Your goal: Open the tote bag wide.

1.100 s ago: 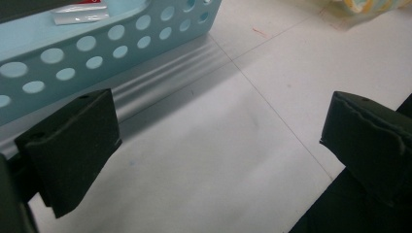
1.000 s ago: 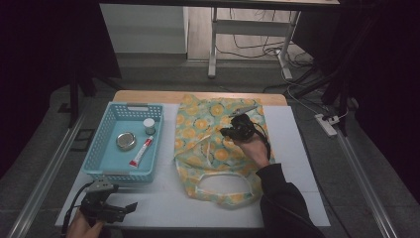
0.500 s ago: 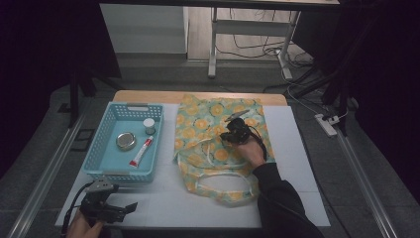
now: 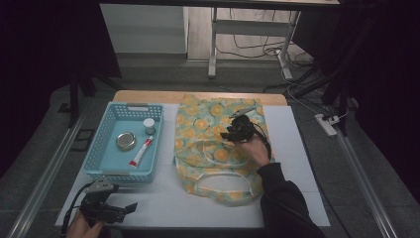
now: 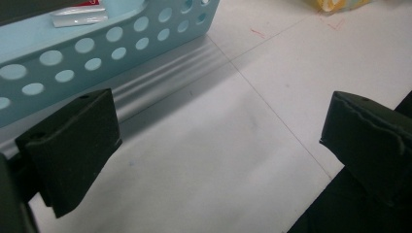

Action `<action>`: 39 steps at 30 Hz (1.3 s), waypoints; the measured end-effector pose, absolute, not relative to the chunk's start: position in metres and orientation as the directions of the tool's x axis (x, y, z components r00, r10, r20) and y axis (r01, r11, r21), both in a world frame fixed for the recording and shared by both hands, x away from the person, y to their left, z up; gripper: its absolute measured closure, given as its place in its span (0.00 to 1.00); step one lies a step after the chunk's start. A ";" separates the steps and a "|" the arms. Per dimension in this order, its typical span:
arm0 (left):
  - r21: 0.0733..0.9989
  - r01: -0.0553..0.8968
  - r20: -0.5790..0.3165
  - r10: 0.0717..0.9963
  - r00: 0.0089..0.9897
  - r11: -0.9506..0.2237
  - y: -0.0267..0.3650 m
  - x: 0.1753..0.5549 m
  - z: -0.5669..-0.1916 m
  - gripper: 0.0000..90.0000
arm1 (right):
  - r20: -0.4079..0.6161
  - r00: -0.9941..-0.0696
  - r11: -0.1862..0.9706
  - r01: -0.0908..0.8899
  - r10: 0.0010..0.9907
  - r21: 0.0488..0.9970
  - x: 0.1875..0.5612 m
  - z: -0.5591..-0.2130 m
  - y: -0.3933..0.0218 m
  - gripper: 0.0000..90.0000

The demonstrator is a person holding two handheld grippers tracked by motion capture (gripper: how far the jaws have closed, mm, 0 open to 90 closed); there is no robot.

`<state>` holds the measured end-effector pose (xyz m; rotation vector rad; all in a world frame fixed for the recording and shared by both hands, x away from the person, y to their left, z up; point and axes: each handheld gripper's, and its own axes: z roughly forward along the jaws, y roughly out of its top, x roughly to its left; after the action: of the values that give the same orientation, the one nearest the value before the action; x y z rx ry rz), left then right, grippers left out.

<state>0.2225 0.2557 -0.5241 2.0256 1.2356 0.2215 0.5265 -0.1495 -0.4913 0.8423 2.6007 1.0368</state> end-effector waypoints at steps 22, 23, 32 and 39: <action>0.672 0.694 -0.222 0.823 0.522 -0.259 0.256 0.222 -0.524 0.00 | 0.093 -0.833 0.596 0.463 0.545 0.657 0.490 -0.474 -0.153 0.04; 0.672 0.694 -0.223 0.823 0.522 -0.258 0.256 0.222 -0.524 0.00 | 0.089 -0.837 0.602 0.457 0.540 0.654 0.487 -0.474 -0.152 0.03; 0.673 0.692 -0.220 0.823 0.524 -0.261 0.256 0.222 -0.524 0.00 | 0.053 -0.869 0.661 0.413 0.493 0.627 0.460 -0.483 -0.146 0.00; 0.672 0.692 -0.220 0.823 0.524 -0.262 0.256 0.222 -0.524 0.00 | 0.048 -0.856 0.675 0.438 0.514 0.594 0.453 -0.499 -0.151 0.00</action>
<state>0.2219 0.2558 -0.5239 2.0226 1.2293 0.2238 0.4534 -0.1509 -0.4992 0.7888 2.7609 0.9304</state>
